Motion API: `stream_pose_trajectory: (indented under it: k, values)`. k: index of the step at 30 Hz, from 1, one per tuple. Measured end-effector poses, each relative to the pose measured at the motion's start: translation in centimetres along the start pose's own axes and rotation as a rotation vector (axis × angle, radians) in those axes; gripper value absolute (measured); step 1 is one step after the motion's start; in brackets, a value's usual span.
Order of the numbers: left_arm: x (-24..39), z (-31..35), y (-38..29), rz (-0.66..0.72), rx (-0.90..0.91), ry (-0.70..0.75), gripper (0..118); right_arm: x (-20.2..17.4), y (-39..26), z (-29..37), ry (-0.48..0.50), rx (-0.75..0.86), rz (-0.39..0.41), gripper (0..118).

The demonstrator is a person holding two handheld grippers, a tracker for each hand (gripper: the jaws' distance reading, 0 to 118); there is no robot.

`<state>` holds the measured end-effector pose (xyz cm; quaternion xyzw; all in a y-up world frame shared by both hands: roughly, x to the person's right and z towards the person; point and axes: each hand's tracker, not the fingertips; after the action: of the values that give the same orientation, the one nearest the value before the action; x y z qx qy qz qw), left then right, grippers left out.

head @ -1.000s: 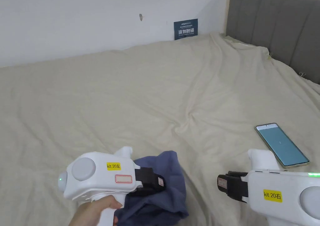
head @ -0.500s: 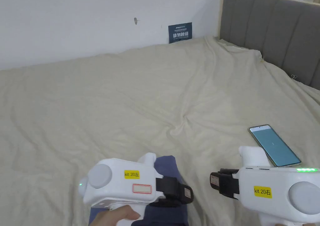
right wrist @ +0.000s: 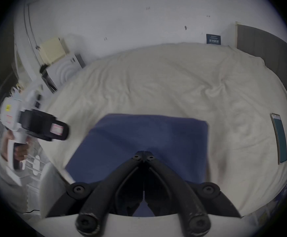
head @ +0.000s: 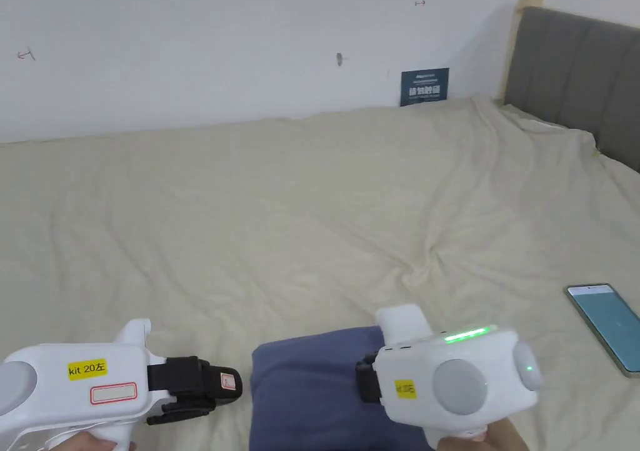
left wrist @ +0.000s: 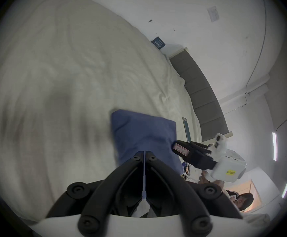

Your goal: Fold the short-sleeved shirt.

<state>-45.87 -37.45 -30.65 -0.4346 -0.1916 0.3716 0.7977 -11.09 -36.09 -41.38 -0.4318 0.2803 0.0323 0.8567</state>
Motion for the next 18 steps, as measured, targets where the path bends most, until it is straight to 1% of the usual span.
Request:
stream_pose_trajectory:
  k: [1, 3, 4, 5, 6, 7, 8, 10, 11, 16, 18]
  values:
    - [-0.4, 0.0, -0.1, 0.005, 0.000, 0.002, 13, -0.1, -0.3, -1.1, -0.034, -0.024, -0.003, 0]
    - [-1.3, -0.5, -0.4, 0.028, 0.014, -0.014, 82, 0.0, -1.1, -2.1, -0.031, -0.012, -0.018, 0]
    - [-1.2, -1.3, -0.5, 0.045, 0.017, -0.023, 110, 0.1, -1.5, -1.8, -0.033, 0.001, -0.022, 0]
    - [-1.5, -2.0, -0.6, 0.072, 0.010, -0.033, 118, 0.1, -1.7, -1.4, -0.031, 0.018, -0.026, 0]
    - [-1.7, -2.3, -0.7, 0.094, -0.009, -0.045, 118, 0.2, -1.9, -1.1, -0.031, 0.025, -0.005, 0]
    - [-1.9, -3.1, -0.9, 0.128, 0.001, -0.094, 118, 0.2, -2.1, -1.1, -0.038, 0.022, 0.032, 0]
    - [-2.9, -4.2, -0.4, 0.169, -0.007, -0.117, 118, 0.2, -2.1, -1.1, -0.040, 0.024, 0.039, 0]
    - [-3.2, -5.7, -0.5, 0.225, -0.055, -0.146, 118, 0.3, -2.2, -1.0, -0.033, 0.028, 0.029, 0]
    - [-3.2, -6.3, -0.5, 0.231, -0.078, -0.152, 118, 0.4, -2.1, -1.0, -0.029, 0.027, 0.019, 0]
    - [-2.0, -8.6, 1.1, 0.183, -0.104, -0.146, 118, 0.9, -2.0, -0.9, -0.007, 0.024, -0.019, 0]
    - [-1.6, -9.6, 1.7, 0.200, -0.144, -0.100, 118, 1.1, -2.0, -0.9, 0.000, 0.024, -0.027, 0]
